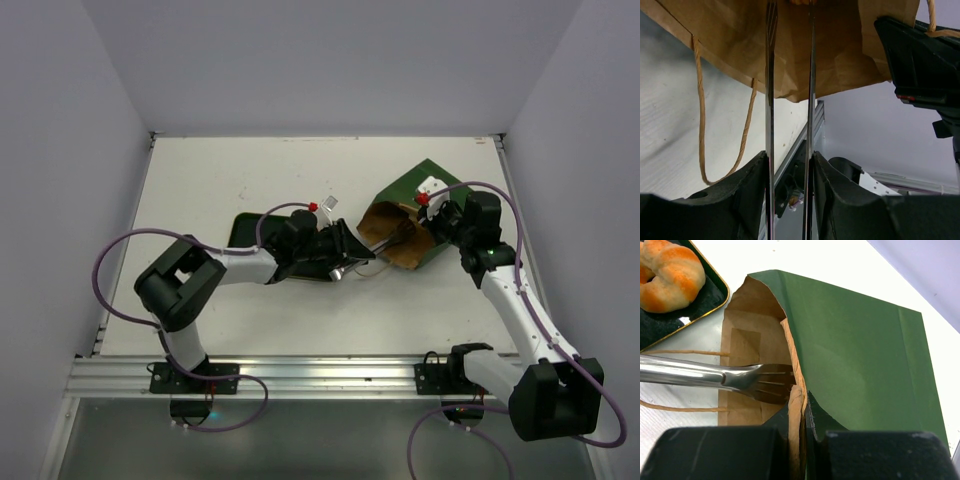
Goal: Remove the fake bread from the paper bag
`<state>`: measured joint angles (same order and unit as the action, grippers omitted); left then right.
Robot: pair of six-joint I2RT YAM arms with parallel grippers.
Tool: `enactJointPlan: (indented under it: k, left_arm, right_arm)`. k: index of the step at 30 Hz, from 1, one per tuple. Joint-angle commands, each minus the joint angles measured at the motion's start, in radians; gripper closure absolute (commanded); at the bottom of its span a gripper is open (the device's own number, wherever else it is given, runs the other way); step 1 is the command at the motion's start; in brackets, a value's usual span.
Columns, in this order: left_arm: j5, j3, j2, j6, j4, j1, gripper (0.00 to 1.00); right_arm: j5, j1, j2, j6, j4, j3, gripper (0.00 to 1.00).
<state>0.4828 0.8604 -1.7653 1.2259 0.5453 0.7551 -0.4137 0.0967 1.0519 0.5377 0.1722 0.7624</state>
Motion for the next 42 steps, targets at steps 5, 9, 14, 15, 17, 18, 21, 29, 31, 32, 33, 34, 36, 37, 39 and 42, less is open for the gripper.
enactJointPlan:
  k: [5,9,14,15,17,18,21,29,31,32,33,34,36,37,39,42]
  left_arm:
    - [-0.021,0.037,-0.057,0.133,0.189,0.015,0.54]
    - [-0.021,0.052,-0.085,0.145,0.199,0.015,0.54]
    - [-0.026,0.078,-0.114,0.165,0.211,0.016,0.53]
    - [-0.027,0.081,-0.118,0.168,0.212,0.016,0.53]
    - [-0.032,0.089,-0.128,0.179,0.217,0.016,0.53]
    - [-0.033,0.092,-0.138,0.182,0.217,0.016,0.53]
    - [-0.039,0.103,-0.16,0.195,0.217,0.016,0.53]
    - [-0.053,0.127,-0.194,0.216,0.223,0.016,0.53]
    - [-0.053,0.137,-0.201,0.218,0.223,0.016,0.53]
    - [-0.053,0.138,-0.207,0.221,0.228,0.016,0.53]
    - [-0.053,0.14,-0.21,0.225,0.234,0.016,0.53]
    - [-0.053,0.14,-0.214,0.228,0.238,0.015,0.53]
    - [-0.053,0.137,-0.217,0.238,0.255,0.016,0.53]
    - [-0.053,0.135,-0.22,0.239,0.26,0.016,0.53]
    - [-0.053,0.134,-0.22,0.244,0.265,0.016,0.53]
    - [-0.052,0.134,-0.221,0.247,0.272,0.016,0.53]
  right_arm:
    - [-0.05,-0.003,-0.029,-0.004,-0.03,0.0,0.97]
    - [-0.048,-0.002,-0.03,-0.002,-0.03,0.0,0.98]
    - [-0.05,-0.003,-0.029,-0.002,-0.03,0.0,0.98]
    - [-0.048,-0.003,-0.027,-0.002,-0.03,-0.002,0.98]
    - [-0.05,-0.002,-0.027,-0.004,-0.03,-0.002,0.98]
    - [-0.05,-0.002,-0.027,-0.004,-0.03,-0.002,0.98]
    - [-0.051,-0.003,-0.027,-0.004,-0.03,-0.002,0.98]
    - [-0.059,-0.002,-0.029,-0.005,-0.028,0.0,0.98]
    - [-0.06,-0.002,-0.029,-0.004,-0.028,-0.002,0.98]
    - [-0.06,-0.003,-0.027,-0.005,-0.027,-0.002,0.98]
    - [-0.06,-0.003,-0.027,-0.005,-0.027,-0.002,0.98]
    - [-0.062,-0.002,-0.027,-0.004,-0.027,-0.002,0.98]
    - [-0.063,-0.002,-0.026,-0.005,-0.027,0.0,0.98]
    - [-0.063,-0.003,-0.027,-0.005,-0.025,-0.002,0.98]
    - [-0.065,-0.003,-0.026,-0.005,-0.027,-0.002,0.98]
    - [-0.063,-0.002,-0.026,-0.005,-0.027,-0.002,0.98]
